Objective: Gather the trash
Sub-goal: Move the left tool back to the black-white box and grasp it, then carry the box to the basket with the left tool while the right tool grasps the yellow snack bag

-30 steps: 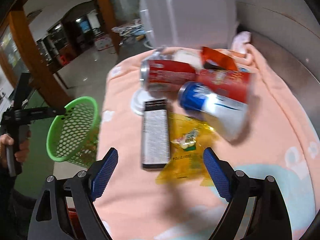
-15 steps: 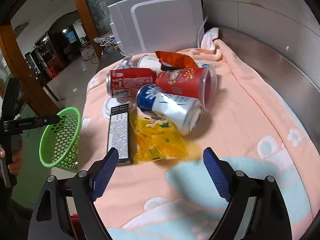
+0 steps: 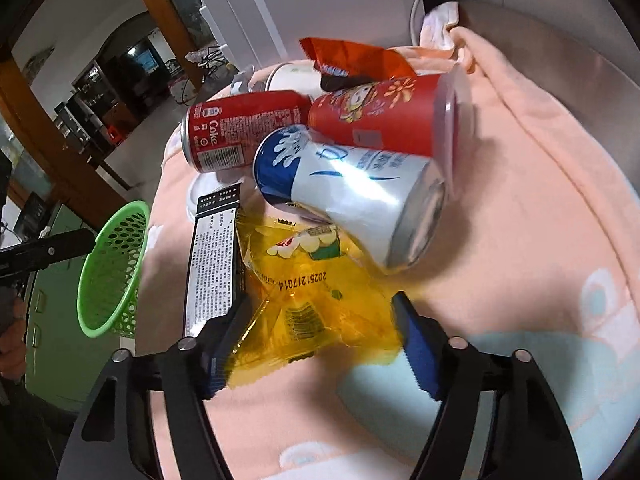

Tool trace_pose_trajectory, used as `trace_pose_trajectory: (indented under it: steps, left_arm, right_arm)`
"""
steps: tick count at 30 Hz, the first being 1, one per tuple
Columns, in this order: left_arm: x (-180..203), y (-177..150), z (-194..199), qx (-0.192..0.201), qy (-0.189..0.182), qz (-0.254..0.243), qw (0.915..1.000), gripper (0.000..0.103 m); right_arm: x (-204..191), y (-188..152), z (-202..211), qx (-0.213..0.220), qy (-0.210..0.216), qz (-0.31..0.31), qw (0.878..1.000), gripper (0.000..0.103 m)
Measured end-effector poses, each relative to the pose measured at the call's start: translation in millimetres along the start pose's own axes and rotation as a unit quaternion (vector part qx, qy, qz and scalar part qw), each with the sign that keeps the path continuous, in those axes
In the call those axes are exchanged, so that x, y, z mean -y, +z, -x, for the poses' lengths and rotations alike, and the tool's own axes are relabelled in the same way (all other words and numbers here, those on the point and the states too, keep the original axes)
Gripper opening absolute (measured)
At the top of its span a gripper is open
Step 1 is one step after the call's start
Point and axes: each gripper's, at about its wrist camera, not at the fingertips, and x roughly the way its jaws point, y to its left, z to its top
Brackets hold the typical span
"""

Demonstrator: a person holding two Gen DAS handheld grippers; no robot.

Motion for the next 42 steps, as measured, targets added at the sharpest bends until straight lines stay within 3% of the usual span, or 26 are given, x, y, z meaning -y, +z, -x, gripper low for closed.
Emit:
trace_pose_trajectory:
  steps: [6, 9, 17, 26, 37, 42]
  left_arm:
    - [22, 4, -10, -0.014, -0.011, -0.002, 0.9998, 0.075]
    - [33, 5, -19, -0.024, -0.013, 0.003, 0.9996, 0.075]
    - [63, 4, -52, -0.057, -0.013, 0.014, 0.9982, 0.075]
    - [85, 7, -77, -0.079, 0.011, 0.037, 0.9961, 0.075]
    - [99, 6, -110, -0.112, 0.067, 0.06, 0.9897, 0.073]
    - [102, 5, -112, -0.105, 0.073, 0.05, 0.9905, 0.06]
  right_arm:
    - [-9, -5, 4, 0.006, -0.005, 0.019, 1.0, 0.044]
    - [-8, -6, 10, 0.012, -0.007, 0.02, 1.0, 0.04]
    - [6, -26, 42, 0.037, -0.017, -0.004, 0.999, 0.039]
    - [32, -45, 69, 0.053, -0.048, -0.027, 0.997, 0.039]
    - [36, -54, 74, 0.055, -0.054, -0.033, 0.996, 0.039]
    - [32, -55, 73, 0.053, -0.051, -0.033, 0.997, 0.039]
